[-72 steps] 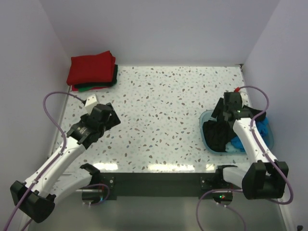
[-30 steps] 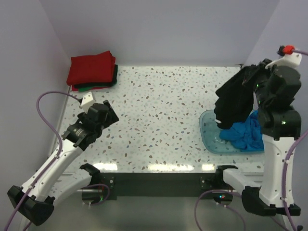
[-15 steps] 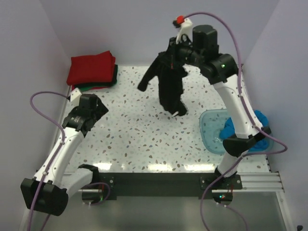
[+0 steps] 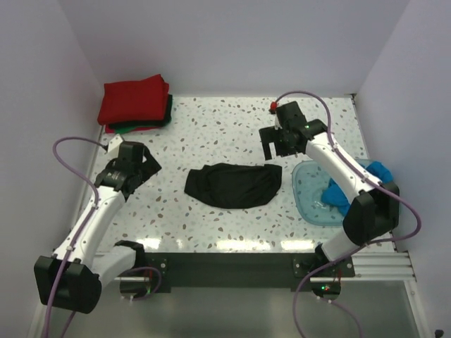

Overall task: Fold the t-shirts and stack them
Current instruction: Move the tshirt to the center of the board, then flatten the tshirt out

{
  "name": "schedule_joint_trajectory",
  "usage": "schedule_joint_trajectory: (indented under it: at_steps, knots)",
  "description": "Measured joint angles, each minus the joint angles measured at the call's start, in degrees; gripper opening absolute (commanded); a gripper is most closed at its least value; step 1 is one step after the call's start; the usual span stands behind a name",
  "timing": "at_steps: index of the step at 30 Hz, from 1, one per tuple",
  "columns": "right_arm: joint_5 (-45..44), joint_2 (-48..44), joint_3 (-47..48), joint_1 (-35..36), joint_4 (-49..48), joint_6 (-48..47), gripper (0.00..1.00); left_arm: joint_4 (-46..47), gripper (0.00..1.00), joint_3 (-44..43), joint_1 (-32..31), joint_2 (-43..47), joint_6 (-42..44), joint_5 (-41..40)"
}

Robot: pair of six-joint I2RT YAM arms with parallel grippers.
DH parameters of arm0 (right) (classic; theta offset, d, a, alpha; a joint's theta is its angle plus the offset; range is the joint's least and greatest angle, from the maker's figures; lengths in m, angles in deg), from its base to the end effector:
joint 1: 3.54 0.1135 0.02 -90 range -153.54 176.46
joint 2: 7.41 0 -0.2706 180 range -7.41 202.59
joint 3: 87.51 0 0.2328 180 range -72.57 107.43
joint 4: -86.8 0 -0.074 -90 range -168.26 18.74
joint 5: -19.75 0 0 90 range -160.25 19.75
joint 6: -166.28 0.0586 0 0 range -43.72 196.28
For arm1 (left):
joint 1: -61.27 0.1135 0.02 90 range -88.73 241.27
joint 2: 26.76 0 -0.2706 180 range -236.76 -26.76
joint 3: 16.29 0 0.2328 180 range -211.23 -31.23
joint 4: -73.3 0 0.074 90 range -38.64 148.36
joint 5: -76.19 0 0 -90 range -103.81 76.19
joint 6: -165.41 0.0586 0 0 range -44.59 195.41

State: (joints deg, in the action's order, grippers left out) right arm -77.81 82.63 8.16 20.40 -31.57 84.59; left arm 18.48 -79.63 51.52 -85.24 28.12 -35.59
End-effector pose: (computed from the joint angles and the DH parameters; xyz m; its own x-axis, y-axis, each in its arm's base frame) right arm 0.3008 0.1251 0.2974 -0.7982 -0.1976 -0.5691 -0.2220 0.9747 -0.0271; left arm 0.1940 -0.0113 0.2656 -0.4545 -0.6142 -0.6451 -0.6073 0.7435 -0.2800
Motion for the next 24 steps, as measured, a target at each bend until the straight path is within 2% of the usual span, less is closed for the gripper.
schedule_joint_trajectory:
  at_steps: [5, 10, 15, 18, 20, 21, 22, 24]
  knots:
    - [-0.2, -1.8, -0.9, 3.6, -3.7, -0.2, 0.99, 4.2, 1.00, 3.3, 0.0, -4.4, 1.2, 5.2]
    - [1.3, -3.4, -3.4, 15.7, -11.0, 0.4, 0.99, 7.6, 1.00, 6.2, 0.0, -8.5, 2.2, 10.0]
    - [0.9, 5.3, -2.3, 26.0, -17.0, 3.3, 0.98, 9.4, 1.00, 8.7, 0.0, -8.1, 2.6, 12.6]
    - [-0.5, 15.1, 1.8, 29.0, -18.6, 5.6, 0.85, 10.4, 1.00, 10.5, 0.0, -7.3, 2.7, 14.2]
    - [-1.9, 22.5, 4.9, 30.1, -19.0, 7.9, 0.57, 10.6, 1.00, 11.1, 0.0, -7.2, 2.9, 14.8]
    - [-2.1, 23.5, 5.2, 30.4, -19.1, 8.1, 0.57, 10.7, 1.00, 11.3, 0.0, -7.2, 2.9, 15.1]
    - [-2.8, 25.2, 5.6, 30.5, -19.1, 9.1, 0.45, 10.7, 1.00, 11.5, 0.0, -7.2, 3.0, 15.2]
    - [-4.0, 27.3, 5.8, 30.4, -19.1, 10.2, 0.39, 10.7, 1.00, 11.6, 0.0, -7.2, 3.0, 15.6]
